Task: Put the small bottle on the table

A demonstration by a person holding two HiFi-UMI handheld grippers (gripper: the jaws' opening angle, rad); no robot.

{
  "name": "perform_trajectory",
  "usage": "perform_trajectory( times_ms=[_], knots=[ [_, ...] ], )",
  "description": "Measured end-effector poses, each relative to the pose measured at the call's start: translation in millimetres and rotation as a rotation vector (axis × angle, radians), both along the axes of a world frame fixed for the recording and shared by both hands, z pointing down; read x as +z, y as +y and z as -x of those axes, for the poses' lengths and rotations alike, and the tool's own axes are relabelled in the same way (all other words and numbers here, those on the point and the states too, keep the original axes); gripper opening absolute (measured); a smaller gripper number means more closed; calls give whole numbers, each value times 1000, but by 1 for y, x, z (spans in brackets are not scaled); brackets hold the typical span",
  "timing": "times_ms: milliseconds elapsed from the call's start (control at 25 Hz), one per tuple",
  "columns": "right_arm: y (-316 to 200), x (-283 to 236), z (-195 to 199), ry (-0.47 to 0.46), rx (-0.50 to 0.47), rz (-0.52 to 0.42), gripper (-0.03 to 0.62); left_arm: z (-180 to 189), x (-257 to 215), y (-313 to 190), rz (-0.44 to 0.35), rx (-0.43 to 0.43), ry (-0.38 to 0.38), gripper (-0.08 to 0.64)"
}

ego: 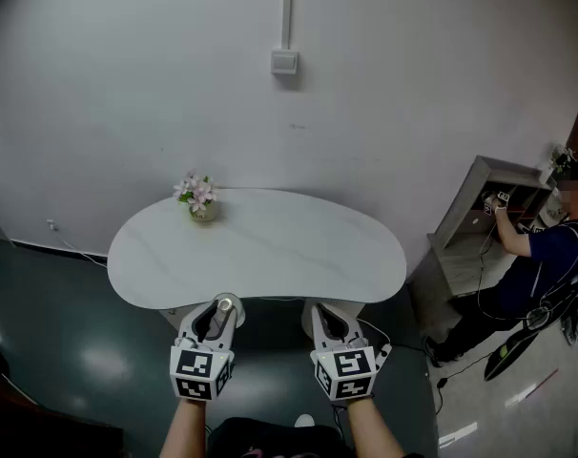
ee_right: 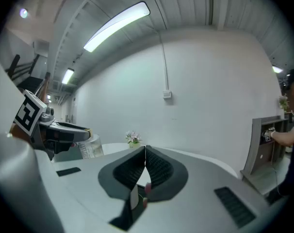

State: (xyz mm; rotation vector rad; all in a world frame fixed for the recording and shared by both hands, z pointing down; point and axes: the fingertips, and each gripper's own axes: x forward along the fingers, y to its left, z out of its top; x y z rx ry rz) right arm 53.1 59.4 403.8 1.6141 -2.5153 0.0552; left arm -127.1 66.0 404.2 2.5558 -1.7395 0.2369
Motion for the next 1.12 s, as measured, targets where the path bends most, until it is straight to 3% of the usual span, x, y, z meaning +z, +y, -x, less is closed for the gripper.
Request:
perform_trajectory(
  times_ms=[1120],
  knots=[
    [8,8,23,-21,22,8,67,19,6,3,1,38,-4,127]
  ],
)
